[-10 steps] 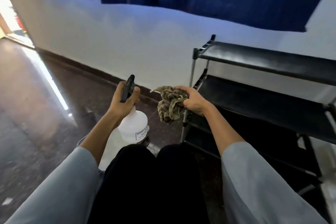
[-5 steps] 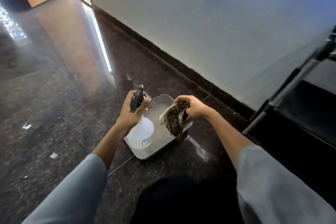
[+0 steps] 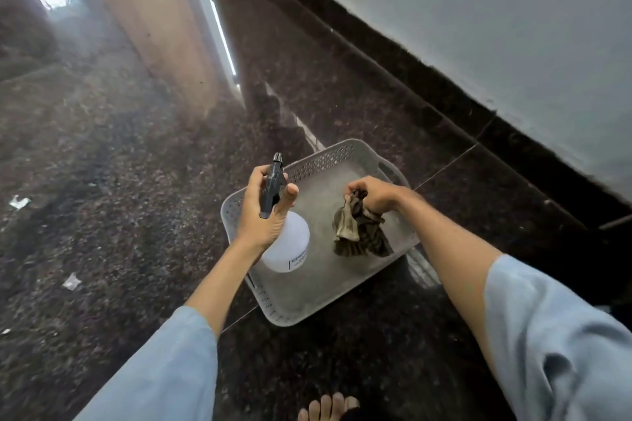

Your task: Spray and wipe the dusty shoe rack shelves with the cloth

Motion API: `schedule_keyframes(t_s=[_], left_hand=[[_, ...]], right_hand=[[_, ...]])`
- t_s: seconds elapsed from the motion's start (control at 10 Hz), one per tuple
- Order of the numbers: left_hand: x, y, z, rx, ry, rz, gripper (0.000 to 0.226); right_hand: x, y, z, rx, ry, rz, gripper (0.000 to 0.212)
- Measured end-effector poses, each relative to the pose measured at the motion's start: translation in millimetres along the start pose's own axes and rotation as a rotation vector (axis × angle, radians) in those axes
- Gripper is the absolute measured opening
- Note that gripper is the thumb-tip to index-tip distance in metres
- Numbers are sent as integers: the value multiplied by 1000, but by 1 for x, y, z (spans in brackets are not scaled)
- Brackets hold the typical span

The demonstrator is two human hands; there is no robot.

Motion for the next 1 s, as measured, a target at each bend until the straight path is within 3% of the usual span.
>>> schedule_keyframes(t_s=[0.1,0.2,0.3,0.4,0.5,0.6,0.7,0.9,1.0], left_hand=[[8,6,13,-22,-17,-5,67],[10,11,20,-26,-25,-8,67],[12,16,28,-39,-28,-14,67],[12,21,29,-24,19,-7,60],[7,26,27,11,70,-2,69],[-2,30,32,13,62,-2,82],[-7,32,37,10,69,-1,85],[-8,29,41,27,21,-62,68],[-16,21,49,58,-56,-95,97]], right_hand=[[27,0,-13,-22,-16,-23,45],[45,-6,-33,13,18,-213,53],[41,-21,-38,16,16,-500,43],[28,-18,-27,-86,-79,-657,38],[19,10,-17,-203,-131,-586,44],[24,47,-15,-386,-166,-308,55],[28,57,-22,-510,-152,-181,60],[20,58,-15,-571,-81,-196,61],[7,45,9,-519,-131,-260,66]])
Point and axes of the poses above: each hand's wrist, its own x-axis towards the middle knuckle, its own y-axis out of the palm, z = x × y, the point moved 10 cm from there along x, towards the middle knuckle, and after that the axes turned 12 degrees about -y, right-handed, at the moved point
